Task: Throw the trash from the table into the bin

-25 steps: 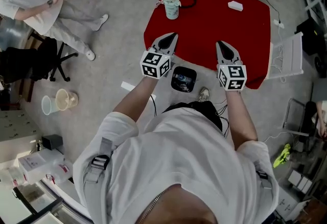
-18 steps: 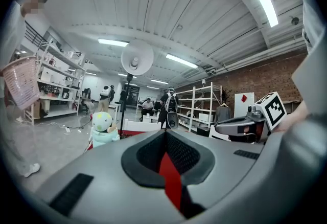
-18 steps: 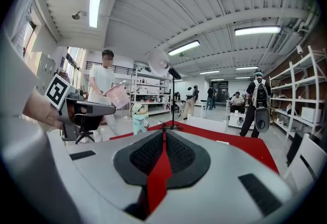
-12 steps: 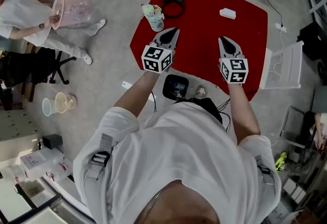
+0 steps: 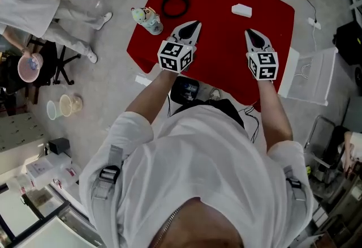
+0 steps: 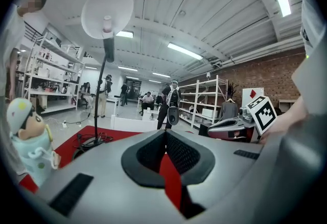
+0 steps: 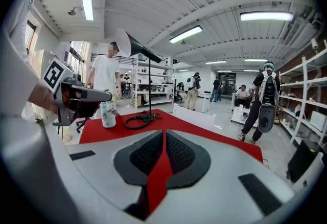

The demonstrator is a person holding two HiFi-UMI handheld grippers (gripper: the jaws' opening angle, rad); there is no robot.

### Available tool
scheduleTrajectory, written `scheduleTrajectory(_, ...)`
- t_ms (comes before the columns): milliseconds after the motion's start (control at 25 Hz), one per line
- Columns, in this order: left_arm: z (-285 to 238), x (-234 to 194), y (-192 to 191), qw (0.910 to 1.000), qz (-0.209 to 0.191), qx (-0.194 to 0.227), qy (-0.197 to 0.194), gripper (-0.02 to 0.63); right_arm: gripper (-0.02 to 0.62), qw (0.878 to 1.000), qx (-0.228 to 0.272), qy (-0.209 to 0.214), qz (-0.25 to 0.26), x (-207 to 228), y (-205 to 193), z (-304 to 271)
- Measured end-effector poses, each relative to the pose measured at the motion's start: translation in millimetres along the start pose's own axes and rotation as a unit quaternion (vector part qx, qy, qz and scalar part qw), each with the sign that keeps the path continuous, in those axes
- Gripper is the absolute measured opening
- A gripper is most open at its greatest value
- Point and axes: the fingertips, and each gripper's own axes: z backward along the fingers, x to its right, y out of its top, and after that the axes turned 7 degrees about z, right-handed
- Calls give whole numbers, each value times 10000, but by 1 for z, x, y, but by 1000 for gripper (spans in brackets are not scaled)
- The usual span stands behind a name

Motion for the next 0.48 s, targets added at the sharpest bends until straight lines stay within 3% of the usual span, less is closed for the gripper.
scheduleTrajectory(480,-74,-15,-6,9991,90,-327,259,11,21,9953,-548,649,470,64,-39,-77)
